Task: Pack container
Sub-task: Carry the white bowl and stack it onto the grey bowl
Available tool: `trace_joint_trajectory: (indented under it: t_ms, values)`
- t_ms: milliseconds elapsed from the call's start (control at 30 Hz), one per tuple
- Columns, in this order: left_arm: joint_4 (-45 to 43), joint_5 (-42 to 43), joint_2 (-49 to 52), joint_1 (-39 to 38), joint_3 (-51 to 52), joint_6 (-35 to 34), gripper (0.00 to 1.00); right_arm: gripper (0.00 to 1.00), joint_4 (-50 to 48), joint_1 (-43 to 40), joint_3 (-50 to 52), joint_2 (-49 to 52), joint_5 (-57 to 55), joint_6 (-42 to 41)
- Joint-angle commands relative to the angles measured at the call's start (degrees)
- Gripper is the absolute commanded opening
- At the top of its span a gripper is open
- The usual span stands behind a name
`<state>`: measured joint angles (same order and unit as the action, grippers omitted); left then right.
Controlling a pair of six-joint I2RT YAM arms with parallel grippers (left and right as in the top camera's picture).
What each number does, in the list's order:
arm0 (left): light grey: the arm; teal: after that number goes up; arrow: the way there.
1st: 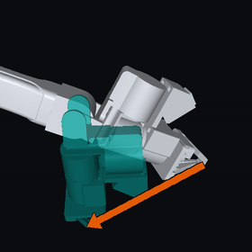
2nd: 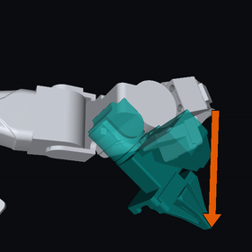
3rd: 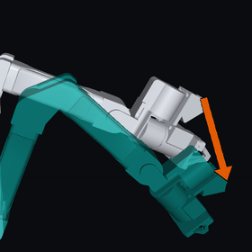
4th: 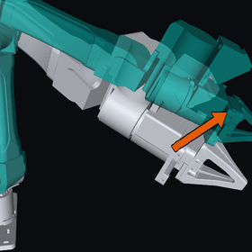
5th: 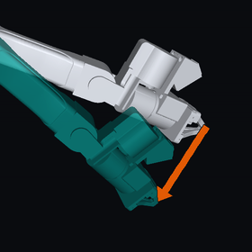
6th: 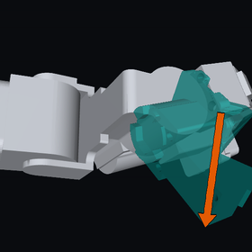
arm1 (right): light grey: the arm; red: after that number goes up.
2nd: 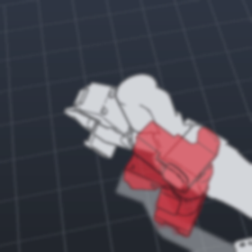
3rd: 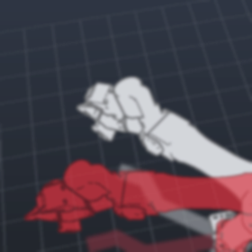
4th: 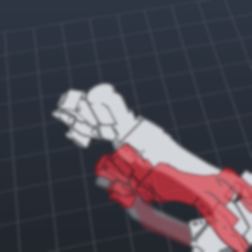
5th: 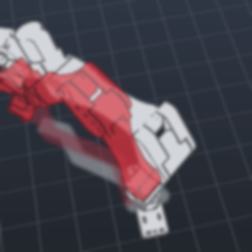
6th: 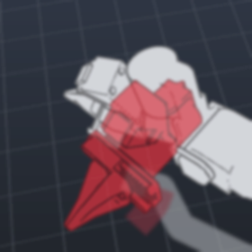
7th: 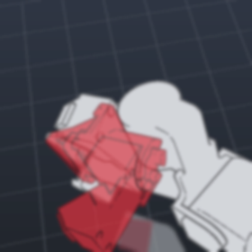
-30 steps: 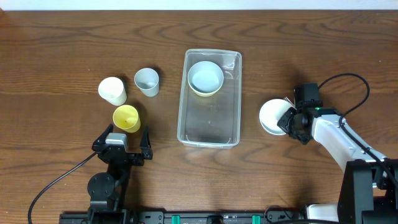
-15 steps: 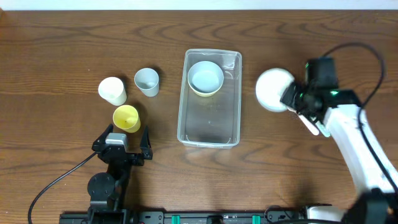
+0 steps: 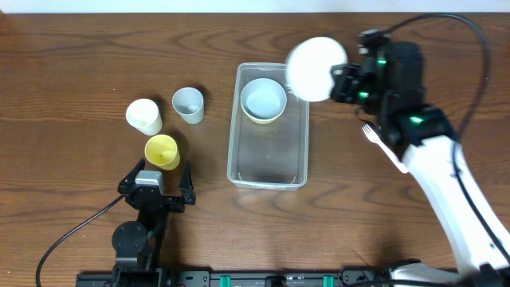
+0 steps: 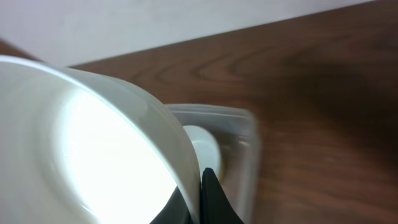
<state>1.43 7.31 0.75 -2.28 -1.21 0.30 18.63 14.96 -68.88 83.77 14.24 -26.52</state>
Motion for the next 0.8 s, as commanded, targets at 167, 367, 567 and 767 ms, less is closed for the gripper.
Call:
trace_joint_trajectory:
  t_ms: [167,367,567,767]
  values:
    - [1.92,1.07,-0.04,0.24,0.98,0.76,0.98,0.01,-2.75,3.26,-3.72,12.72,1.07,-2.54]
    - [1.95,1.07,-0.04,0.24,0.98,0.76,0.98,0.01,-2.05,5.88,-9.09,18.36,1.20,0.11]
    - [1.92,1.07,-0.04,0.24,0.98,0.76,0.98,0.01,-0.02,8.48,-12.74,21.84,-2.14,0.46]
    - [1.92,1.07,-0.04,0.24,0.98,0.76,0.98,0.01,0.66,9.49,-12.76,23.50,-3.93,0.48]
